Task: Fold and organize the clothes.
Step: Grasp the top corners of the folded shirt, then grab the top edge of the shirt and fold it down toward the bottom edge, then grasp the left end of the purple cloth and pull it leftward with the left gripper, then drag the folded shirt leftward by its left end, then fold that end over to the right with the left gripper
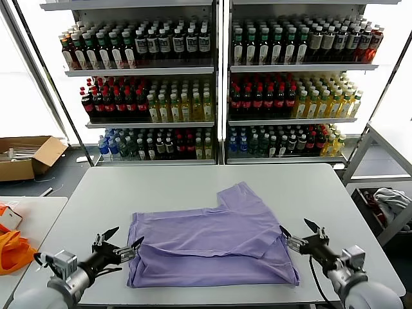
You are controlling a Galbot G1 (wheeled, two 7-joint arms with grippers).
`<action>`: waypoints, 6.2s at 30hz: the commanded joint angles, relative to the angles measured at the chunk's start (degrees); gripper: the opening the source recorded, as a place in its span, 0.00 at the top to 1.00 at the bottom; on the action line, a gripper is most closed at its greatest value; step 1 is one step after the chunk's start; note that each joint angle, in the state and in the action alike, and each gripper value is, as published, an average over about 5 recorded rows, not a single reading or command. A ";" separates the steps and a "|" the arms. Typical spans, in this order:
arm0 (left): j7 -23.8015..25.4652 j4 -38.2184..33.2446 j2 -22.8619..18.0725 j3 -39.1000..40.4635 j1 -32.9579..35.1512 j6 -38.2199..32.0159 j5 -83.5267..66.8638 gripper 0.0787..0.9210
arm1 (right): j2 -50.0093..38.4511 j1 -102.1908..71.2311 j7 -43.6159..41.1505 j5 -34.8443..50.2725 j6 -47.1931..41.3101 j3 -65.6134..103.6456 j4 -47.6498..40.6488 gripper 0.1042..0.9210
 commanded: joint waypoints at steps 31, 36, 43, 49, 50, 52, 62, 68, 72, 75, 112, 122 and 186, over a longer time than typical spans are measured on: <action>1.20 26.88 2.68 18.19 -22.70 -1.48 -5.04 0.12 | 13.18 40.25 -5.40 -5.27 -1.76 -24.10 -42.93 0.22; 1.50 27.21 2.20 18.73 -22.46 -1.30 -4.97 0.13 | 13.16 39.34 -5.20 -5.62 -1.74 -24.62 -43.74 0.40; 2.36 27.42 1.80 19.51 -22.70 -0.92 -4.84 0.27 | 12.64 38.18 -4.94 -5.29 -1.76 -24.93 -42.11 0.65; 2.73 26.15 1.72 19.61 -22.62 -0.97 -4.90 0.48 | 12.45 36.99 -3.93 -3.63 -1.72 -24.19 -39.49 0.86; 2.78 25.93 1.74 19.57 -22.60 -1.03 -4.94 0.52 | 12.34 36.75 -3.83 -3.34 -1.72 -24.05 -38.92 0.89; 2.72 25.50 1.76 19.49 -22.70 -1.31 -5.04 0.58 | 12.11 36.34 -3.62 -2.72 -1.62 -23.77 -37.85 0.96; 1.36 18.85 2.08 16.33 -22.38 -3.16 -7.37 0.92 | 9.78 32.39 -1.20 4.59 -1.70 -20.72 -26.79 1.00; 0.34 11.85 3.01 12.92 -19.33 -3.42 -7.74 0.99 | 5.89 25.69 0.15 8.56 -2.55 -17.09 -15.14 1.00; 0.09 6.59 3.58 10.17 -15.08 -3.60 -7.51 0.99 | 2.50 15.84 0.64 9.89 -1.98 -12.99 -5.82 1.00; 0.08 3.20 3.93 7.86 -10.82 -3.95 -6.92 0.99 | 0.16 6.80 1.24 11.41 -1.16 -8.72 1.42 1.00; -2.10 -3.90 -1.76 -3.84 12.82 -1.49 6.93 0.89 | -0.76 -26.54 3.61 4.71 7.66 4.21 14.71 0.84; -11.11 -8.39 -7.23 -4.98 16.35 -3.86 5.83 0.54 | 5.16 -24.28 1.10 -1.54 27.38 8.12 10.29 0.48; -0.67 17.53 9.88 -25.21 -5.31 -7.87 -4.37 0.98 | 9.91 -28.89 3.12 2.85 33.24 15.23 12.70 0.12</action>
